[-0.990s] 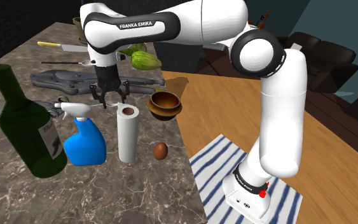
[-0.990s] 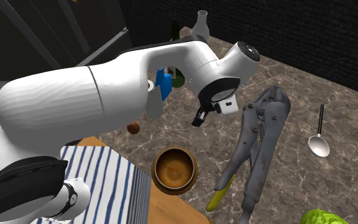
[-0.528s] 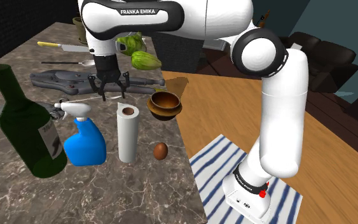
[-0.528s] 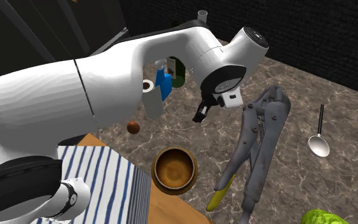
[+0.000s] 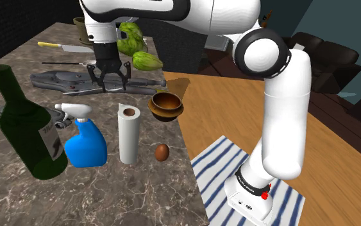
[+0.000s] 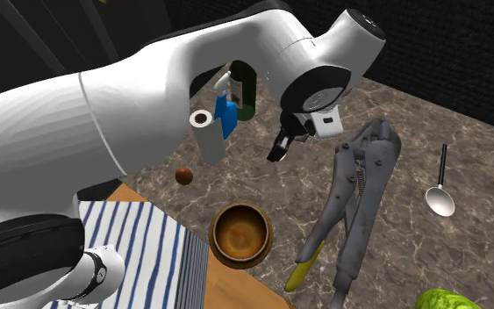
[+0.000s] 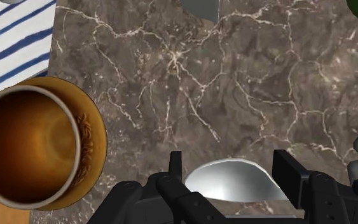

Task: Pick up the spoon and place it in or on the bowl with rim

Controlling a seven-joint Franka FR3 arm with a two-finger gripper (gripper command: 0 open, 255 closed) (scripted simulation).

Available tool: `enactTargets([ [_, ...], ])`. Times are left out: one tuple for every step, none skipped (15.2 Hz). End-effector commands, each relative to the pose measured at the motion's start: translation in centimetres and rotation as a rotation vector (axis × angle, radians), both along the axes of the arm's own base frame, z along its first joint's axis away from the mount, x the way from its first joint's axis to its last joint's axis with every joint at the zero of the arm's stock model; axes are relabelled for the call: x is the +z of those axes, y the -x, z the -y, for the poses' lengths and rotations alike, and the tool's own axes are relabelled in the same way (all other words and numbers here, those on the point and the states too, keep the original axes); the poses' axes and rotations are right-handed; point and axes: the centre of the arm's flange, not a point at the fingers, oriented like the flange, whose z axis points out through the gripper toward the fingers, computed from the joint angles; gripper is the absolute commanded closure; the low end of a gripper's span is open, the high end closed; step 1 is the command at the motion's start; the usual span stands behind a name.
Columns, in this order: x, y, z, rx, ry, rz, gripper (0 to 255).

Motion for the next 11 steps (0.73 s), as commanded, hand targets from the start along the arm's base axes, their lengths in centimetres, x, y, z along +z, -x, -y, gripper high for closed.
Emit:
enactTargets([
  [1.1,0.0,0.0,0.000,0.000,-0.001,255],
  [1.6,0.0,0.0,0.000,0.000,-0.001,255],
  [2.1,0.0,0.0,0.000,0.000,-0.001,255],
  [2.6,0.0,0.0,0.000,0.000,-0.001,255],
  [3.0,0.0,0.0,0.000,0.000,-0.001,255],
  [3.0,0.6,1.1,0.000,0.000,-0.001,255],
  [3.1,1.2,2.3,0.000,0.000,-0.001,255],
  [3.1,1.9,3.5,0.000,0.000,-0.001,255],
  [3.2,2.5,4.6,0.000,0.000,-0.001,255],
  [3.2,3.1,5.8,0.000,0.000,-0.001,255],
  [3.3,3.8,6.9,0.000,0.000,-0.001,255],
])
